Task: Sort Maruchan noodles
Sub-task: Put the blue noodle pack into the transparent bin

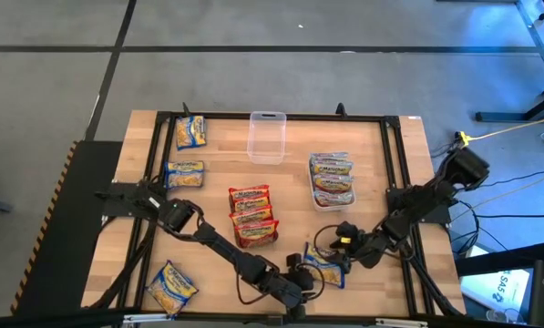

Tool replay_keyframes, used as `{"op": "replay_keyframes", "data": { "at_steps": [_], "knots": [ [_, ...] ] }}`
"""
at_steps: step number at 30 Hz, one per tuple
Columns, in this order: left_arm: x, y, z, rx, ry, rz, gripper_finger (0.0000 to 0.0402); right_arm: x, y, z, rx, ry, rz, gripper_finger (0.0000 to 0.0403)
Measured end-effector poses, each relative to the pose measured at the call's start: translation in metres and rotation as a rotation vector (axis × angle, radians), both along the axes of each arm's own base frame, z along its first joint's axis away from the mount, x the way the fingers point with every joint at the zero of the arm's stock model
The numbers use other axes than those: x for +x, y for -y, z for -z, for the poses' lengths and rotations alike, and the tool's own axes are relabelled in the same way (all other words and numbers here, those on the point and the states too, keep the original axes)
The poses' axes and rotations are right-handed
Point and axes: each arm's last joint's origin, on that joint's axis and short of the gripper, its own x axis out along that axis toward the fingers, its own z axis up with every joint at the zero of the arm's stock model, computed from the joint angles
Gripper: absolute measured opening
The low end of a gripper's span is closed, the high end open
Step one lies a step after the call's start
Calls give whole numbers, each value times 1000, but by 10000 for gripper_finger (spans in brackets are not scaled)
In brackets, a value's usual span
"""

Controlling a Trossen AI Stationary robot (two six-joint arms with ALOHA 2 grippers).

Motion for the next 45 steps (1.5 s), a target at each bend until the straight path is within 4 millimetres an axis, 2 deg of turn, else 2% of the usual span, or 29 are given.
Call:
{"op": "replay_keyframes", "data": {
  "at_steps": [4, 15, 22, 26, 31, 35, 38, 42, 45],
  "knots": [
    [1, -2, 0, 1, 1, -4, 170, 2, -3, 2, 49, 3, 24, 303],
    [1, -11, 5, 35, -57, -18, 170, 18, -6, 6, 247, -7, -51, 302],
    [4, -15, 5, 36, -57, -29, 170, 24, -9, 0, 253, 45, -131, 299],
    [4, -15, 4, 38, -56, -32, 170, 26, -10, -2, 232, 70, -145, 268],
    [2, -13, 2, 34, -55, -23, 170, 26, -11, -2, 188, 99, -177, 184],
    [-3, -5, -13, -15, -37, -12, 170, 27, -12, -6, 158, 145, -235, 113],
    [-11, 4, -30, -32, -51, 40, 170, 27, -12, -8, 155, 157, -254, 79],
    [-31, 17, -63, -23, -70, 95, 170, 29, -14, -19, 162, 212, -274, 78],
    [-52, 24, -90, 25, -92, 105, 170, 35, -19, -36, 150, 287, -303, 96]
  ]
}}
